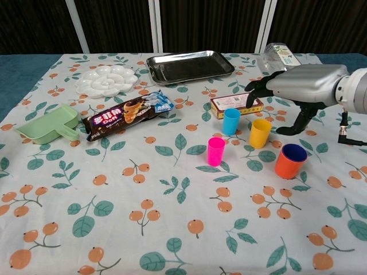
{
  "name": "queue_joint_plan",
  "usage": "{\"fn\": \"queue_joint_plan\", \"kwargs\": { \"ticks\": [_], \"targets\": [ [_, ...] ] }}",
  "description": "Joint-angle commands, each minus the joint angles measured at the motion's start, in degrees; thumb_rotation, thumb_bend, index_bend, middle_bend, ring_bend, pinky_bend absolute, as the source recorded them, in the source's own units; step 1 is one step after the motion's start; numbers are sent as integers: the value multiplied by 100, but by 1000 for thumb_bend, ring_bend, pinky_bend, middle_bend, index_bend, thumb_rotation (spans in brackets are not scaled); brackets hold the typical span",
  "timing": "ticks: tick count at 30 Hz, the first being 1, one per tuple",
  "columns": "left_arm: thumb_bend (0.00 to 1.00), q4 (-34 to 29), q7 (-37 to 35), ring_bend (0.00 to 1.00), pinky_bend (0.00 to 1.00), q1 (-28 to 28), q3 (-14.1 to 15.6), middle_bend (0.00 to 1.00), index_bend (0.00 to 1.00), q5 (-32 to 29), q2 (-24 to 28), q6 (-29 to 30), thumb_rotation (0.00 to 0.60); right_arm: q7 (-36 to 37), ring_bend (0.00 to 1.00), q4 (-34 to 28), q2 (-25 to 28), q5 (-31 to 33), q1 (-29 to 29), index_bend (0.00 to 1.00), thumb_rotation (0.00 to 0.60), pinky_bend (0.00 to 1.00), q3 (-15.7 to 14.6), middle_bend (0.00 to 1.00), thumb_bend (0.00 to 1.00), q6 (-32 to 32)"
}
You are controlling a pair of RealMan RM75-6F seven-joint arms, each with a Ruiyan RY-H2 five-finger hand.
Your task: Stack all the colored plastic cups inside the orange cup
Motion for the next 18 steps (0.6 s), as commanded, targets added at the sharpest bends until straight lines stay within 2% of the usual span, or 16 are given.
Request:
{"fn": "queue_joint_plan", "kwargs": {
  "ticks": [1, 18],
  "targets": [
    [186, -2, 5, 6, 0, -2, 1, 78, 88, -1, -3, -4, 600, 26, 33, 45, -39, 5, 7, 227, 600, 1, -17, 0, 437, 15],
    [187, -6, 33, 6, 0, -5, -12, 78, 89, -21, -19, 3, 600, 75, 32, 290, -247, 25, 79, 270, 600, 4, -100, 0, 437, 38]
  ]
}}
